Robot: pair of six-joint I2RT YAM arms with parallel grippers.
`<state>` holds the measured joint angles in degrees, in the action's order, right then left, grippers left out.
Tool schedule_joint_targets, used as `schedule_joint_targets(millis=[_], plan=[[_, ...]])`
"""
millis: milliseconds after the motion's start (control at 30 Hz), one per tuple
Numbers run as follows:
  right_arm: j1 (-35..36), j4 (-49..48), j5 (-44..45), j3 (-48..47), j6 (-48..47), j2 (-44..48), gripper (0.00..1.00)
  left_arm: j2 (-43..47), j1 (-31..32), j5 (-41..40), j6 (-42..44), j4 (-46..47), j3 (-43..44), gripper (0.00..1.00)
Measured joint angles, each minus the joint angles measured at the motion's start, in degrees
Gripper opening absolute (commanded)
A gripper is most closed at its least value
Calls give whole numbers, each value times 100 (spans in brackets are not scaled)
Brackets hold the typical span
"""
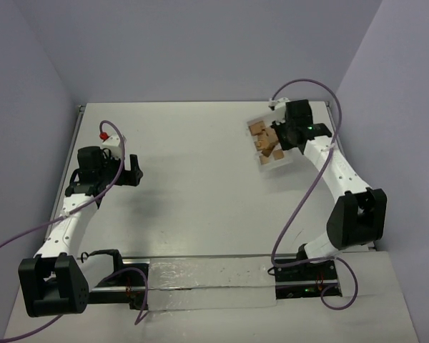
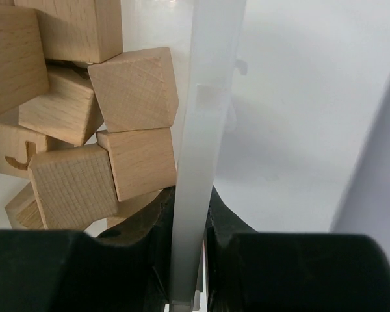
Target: Build the wood block tower
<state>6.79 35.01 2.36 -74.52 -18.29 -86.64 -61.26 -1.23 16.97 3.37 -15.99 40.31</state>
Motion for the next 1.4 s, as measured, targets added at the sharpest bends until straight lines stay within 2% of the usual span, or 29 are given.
schedule_joint_targets(millis=[233,433,633,767,867,1100,1233,1400], plan=[[1780,-391,952,365,-199,-85,0,40,-28,-98,-178,-98,35,99],[2917,-637,1883,566,-289,-632,0,119,-86,-214,-459,-268,325,99],[3871,-1752,3179,792,-552,-1162,0,165,-210,-342,-663,-448,536,99],[4385,-3118,4160,1342,-1115,-1194,0,278,-354,-413,-752,-538,538,99],[4703,-4451,4857,1845,-1854,-1267,0,311,-533,-435,-785,-553,540,99],[5248,-8476,5877,2613,-4792,-2200,0,307,-781,-435,-880,-566,540,99],[5448,-9781,5999,2667,-6451,-2738,0,307,-797,-433,-880,-568,540,99],[5601,-10272,6056,2743,-7499,-3176,0,312,-804,-432,-878,-568,540,99]])
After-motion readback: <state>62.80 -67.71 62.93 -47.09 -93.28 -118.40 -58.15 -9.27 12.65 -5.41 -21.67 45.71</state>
